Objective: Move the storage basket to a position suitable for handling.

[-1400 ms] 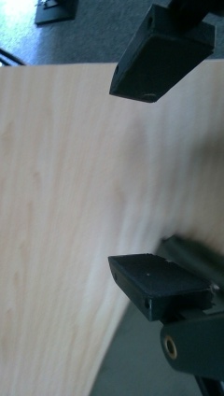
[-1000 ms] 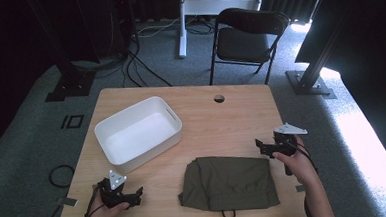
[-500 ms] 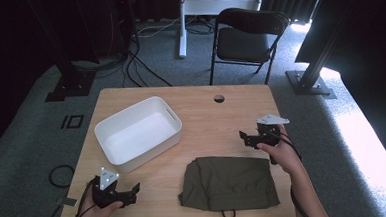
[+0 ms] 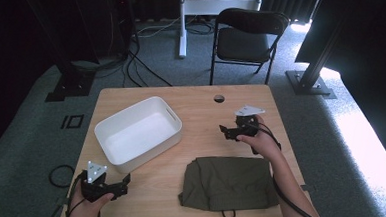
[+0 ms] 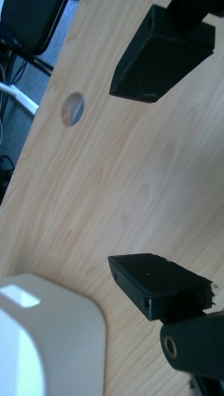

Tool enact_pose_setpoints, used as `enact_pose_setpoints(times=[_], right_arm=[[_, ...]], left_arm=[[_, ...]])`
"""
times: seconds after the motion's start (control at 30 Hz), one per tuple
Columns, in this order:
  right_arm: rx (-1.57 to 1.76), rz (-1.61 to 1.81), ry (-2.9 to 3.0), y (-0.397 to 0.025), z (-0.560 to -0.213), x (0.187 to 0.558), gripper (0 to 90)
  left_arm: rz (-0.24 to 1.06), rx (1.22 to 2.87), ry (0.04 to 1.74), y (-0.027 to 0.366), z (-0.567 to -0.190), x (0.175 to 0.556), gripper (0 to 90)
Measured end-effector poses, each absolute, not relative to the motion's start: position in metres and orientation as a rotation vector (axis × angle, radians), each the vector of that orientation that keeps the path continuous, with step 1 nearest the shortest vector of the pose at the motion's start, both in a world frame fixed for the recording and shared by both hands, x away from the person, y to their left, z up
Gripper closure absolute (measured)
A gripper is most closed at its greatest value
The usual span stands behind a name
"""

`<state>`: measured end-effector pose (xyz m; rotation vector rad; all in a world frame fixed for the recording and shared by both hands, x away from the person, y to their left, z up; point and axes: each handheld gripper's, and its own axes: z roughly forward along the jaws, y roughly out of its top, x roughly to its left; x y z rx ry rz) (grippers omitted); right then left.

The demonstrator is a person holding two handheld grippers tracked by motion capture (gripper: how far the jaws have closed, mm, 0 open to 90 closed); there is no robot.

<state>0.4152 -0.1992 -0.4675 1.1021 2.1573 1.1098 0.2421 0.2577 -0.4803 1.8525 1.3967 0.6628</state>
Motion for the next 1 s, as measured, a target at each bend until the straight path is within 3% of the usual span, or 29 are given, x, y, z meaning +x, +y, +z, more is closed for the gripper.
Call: enact_pose_setpoints(times=[0.67,1.0], right_arm=[[0.992,1.187,2.242,-0.113,-0.456,0.435,17.2],[0.978,1.212,2.267,-0.079,-0.457,0.444,17.2]], left_arm=[[0.745,1.749,1.485,0.279,-0.471,0.261,2.2],[0.725,1.718,1.509,0.283,-0.471,0.273,2.2]])
